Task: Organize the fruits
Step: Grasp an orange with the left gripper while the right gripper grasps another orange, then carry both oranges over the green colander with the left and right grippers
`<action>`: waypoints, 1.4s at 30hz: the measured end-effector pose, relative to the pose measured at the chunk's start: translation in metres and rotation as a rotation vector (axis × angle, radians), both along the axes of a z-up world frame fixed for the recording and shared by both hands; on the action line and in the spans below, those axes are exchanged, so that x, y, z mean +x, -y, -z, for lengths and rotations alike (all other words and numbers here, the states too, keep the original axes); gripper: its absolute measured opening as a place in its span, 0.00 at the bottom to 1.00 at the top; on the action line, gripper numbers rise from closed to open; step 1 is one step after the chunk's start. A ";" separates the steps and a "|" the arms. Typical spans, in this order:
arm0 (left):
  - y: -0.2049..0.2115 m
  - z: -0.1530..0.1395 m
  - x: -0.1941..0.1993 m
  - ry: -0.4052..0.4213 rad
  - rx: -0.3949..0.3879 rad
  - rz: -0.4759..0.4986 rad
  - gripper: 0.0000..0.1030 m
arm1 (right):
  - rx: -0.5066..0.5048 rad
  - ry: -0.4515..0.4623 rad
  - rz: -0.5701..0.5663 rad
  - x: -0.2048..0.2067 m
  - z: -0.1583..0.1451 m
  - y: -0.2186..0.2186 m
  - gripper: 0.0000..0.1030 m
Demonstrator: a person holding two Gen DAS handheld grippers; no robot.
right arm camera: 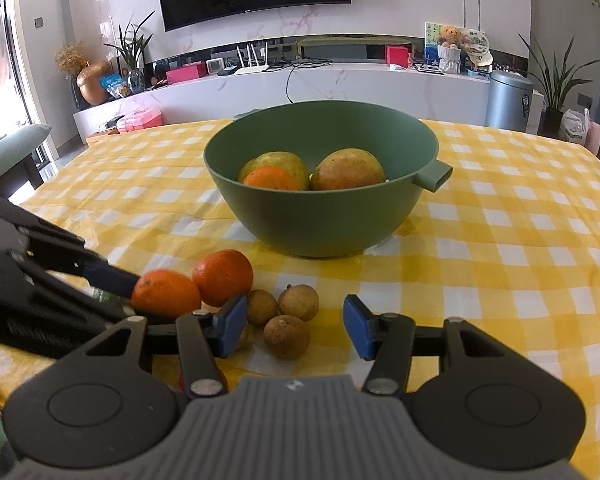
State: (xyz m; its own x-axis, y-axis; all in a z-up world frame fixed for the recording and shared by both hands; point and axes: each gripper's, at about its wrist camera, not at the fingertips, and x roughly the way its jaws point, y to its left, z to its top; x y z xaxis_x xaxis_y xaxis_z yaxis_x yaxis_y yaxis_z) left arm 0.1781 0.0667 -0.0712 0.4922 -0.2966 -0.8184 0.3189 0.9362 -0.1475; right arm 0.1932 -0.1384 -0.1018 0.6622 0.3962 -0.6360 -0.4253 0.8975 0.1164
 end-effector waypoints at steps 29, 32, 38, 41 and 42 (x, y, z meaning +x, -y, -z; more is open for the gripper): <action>-0.040 -0.006 0.013 0.020 -0.045 -0.231 0.49 | -0.125 0.107 -0.259 0.006 0.002 -0.067 0.48; -0.040 -0.005 0.013 0.020 -0.042 -0.231 0.49 | -0.129 0.103 -0.249 0.010 0.004 -0.067 0.48; -0.039 -0.005 0.014 0.016 -0.039 -0.230 0.49 | -0.148 0.085 -0.216 0.017 0.010 -0.068 0.47; -0.039 -0.004 0.014 0.017 -0.038 -0.229 0.49 | -0.158 0.085 -0.204 0.019 0.011 -0.068 0.43; -0.040 -0.004 0.014 0.018 -0.035 -0.228 0.49 | -0.163 0.087 -0.199 0.020 0.012 -0.067 0.42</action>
